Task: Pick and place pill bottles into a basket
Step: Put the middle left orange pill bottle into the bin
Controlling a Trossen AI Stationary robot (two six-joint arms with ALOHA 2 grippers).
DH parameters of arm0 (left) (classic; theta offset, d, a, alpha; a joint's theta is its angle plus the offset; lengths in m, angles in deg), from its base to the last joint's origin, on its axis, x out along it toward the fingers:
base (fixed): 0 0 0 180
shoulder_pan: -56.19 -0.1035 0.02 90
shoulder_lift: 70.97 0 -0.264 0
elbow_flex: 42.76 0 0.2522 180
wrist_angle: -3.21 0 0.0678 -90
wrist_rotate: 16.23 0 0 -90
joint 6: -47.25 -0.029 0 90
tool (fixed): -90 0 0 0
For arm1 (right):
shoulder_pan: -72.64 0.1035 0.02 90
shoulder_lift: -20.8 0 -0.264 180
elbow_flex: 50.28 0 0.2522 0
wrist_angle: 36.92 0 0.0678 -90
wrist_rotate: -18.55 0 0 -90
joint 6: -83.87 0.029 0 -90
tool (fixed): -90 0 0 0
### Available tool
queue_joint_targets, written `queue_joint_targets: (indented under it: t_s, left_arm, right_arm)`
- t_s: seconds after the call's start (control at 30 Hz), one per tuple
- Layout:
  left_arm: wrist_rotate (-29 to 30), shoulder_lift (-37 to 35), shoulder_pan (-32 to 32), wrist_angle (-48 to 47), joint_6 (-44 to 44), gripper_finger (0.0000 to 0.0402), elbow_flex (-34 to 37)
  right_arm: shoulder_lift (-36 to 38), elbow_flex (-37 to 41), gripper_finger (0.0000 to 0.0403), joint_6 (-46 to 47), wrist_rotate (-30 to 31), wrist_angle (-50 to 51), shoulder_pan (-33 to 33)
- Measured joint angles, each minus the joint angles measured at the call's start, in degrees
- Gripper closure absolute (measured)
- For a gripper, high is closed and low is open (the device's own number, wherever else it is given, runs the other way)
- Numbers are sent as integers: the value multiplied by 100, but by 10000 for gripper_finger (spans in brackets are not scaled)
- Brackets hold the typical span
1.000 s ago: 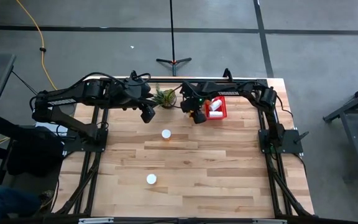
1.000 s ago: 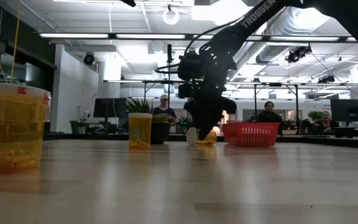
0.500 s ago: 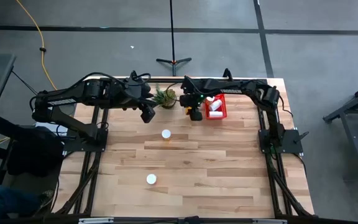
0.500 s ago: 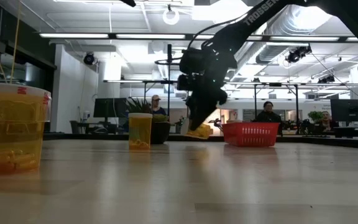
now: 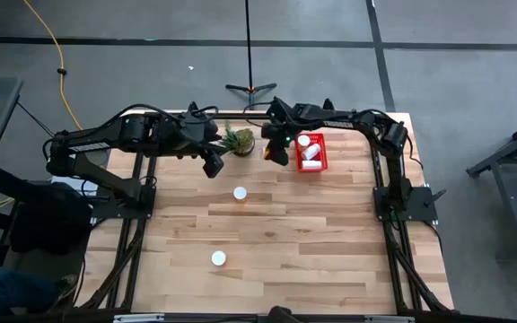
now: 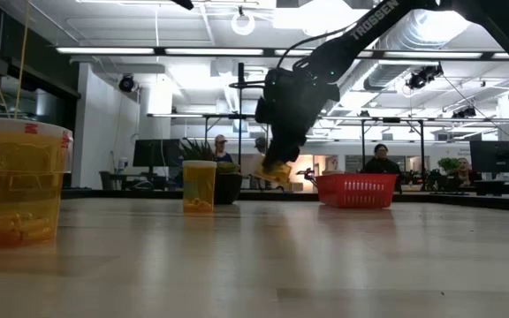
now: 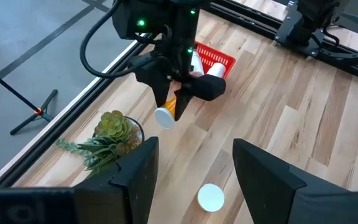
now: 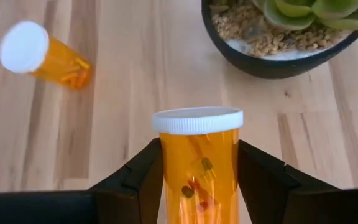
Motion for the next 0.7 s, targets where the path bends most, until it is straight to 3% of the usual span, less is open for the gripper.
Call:
queue_joint_targets:
  t_s: [0.33,0.7]
  left_arm:
    - [0,0,0,12,-328,163,0]
    - [0,0,0,15,-631,163,0]
  right_arm:
    - [168,0,233,635,-704,101,-101]
    - [1175,-2,233,941,-699,560,-580]
